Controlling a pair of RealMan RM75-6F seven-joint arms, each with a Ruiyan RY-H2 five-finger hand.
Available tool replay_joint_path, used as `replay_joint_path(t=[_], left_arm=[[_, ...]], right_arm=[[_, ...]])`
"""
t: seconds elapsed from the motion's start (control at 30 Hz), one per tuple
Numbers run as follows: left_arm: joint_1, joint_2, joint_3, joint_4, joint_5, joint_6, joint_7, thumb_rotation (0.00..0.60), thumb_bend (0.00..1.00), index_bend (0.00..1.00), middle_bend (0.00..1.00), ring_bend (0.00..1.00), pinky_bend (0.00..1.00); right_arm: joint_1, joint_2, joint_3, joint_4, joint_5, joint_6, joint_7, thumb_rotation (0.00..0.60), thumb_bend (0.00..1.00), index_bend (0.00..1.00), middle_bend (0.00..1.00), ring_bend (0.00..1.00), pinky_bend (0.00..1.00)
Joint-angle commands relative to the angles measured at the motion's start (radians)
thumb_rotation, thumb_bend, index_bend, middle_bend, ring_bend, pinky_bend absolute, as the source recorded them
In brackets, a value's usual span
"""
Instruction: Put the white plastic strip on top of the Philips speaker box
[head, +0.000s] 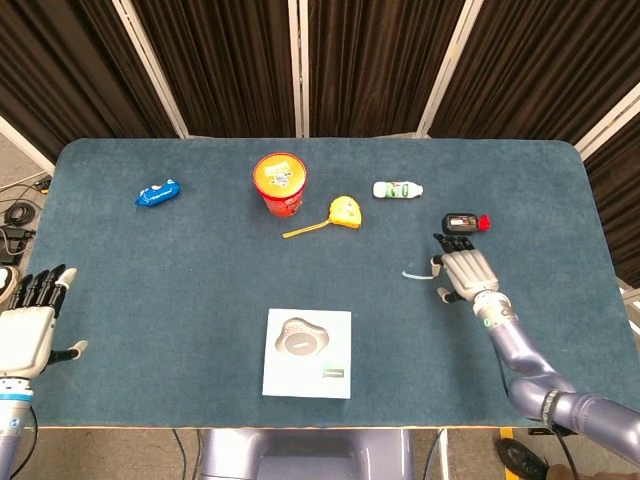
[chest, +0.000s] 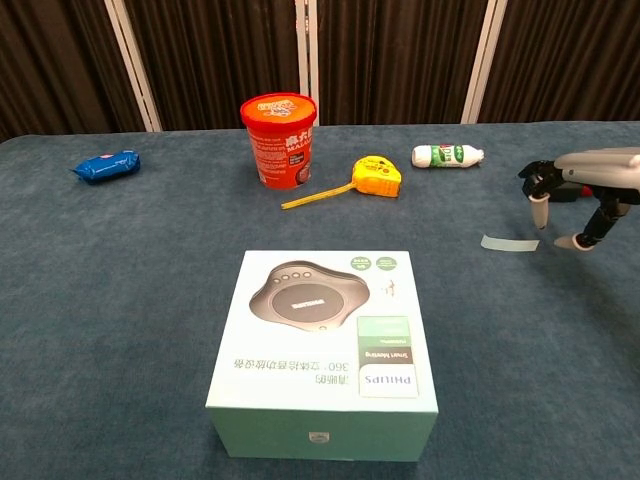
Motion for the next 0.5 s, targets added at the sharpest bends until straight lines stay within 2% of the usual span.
replay_joint_path(t=[0.03,0.27,0.5], left_arm=[[-0.004,-0.006,-0.002,0.006,-0.012,-0.005,0.006,0.6,0.0,0.0,0.0,0.0,0.0],[-0.009,-0.01,-0.003,0.013,-0.029,-0.009,0.011,0.6,0.0,0.0,0.0,0.0,0.0],[-0.013,-0.005,-0.002,0.015,-0.038,-0.013,0.002,0.6,0.0,0.0,0.0,0.0,0.0]], right_arm=[[0.027,-0.055,-0.003,0.064,0.001,-0.009,0.004,0.6,0.26,0.49,0.0,0.0,0.0],[0.062,-0.128,0.005,0.156,0.014,-0.016,0.001,0.6,0.28,0.5,0.0,0.0,0.0],[0.077,-0.155,-0.006,0.204,0.039,-0.031,-0.022,0.6,0.29,0.51,0.0,0.0,0.0]])
